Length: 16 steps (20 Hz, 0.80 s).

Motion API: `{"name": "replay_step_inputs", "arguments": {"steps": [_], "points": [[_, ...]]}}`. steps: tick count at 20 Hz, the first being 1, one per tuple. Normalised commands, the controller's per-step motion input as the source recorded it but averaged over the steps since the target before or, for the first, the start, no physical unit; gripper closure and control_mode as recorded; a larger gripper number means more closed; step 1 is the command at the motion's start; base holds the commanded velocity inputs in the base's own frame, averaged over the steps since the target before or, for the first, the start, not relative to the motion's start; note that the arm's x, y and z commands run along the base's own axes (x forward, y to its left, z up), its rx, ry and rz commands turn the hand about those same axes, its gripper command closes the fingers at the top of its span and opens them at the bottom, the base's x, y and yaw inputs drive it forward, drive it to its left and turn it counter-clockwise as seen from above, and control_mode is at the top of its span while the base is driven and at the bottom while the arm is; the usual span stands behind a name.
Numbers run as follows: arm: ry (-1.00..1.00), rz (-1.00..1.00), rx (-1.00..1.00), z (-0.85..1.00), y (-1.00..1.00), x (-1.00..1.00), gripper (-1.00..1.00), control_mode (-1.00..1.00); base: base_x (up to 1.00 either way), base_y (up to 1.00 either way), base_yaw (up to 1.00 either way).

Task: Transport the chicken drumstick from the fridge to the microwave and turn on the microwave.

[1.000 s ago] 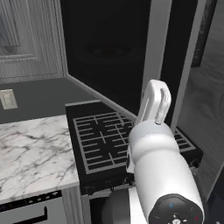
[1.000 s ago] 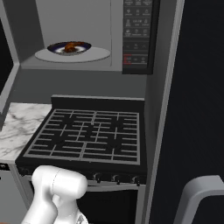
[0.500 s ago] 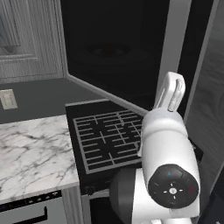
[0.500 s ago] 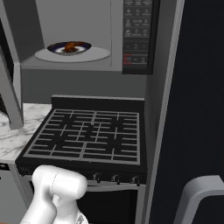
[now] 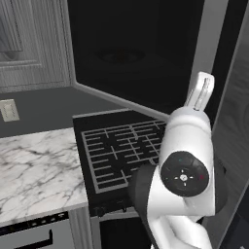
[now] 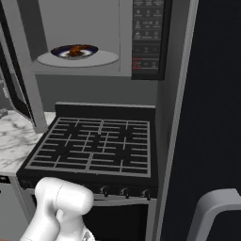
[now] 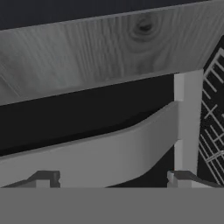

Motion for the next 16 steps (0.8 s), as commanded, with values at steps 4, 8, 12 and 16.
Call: {"name": "replay_step_inputs", "arguments": {"steps": [4,8,12,16], "points": [[0.0,-0.09,0.0,0.0,-0.31,0.33,-1.0,-1.0,0.0,0.0,0.0],[0.01,-0.09,0.0,0.0,-0.31,0.34,-1.0,-1.0,0.0,0.0,0.0],[0.0,-0.09,0.0,0.02,-0.33,0.34,-1.0,-1.0,0.0,0.0,0.0],[0.06,-0.09,0.0,0.01,-0.39,0.4,-1.0,-1.0,0.0,0.0,0.0]]}}
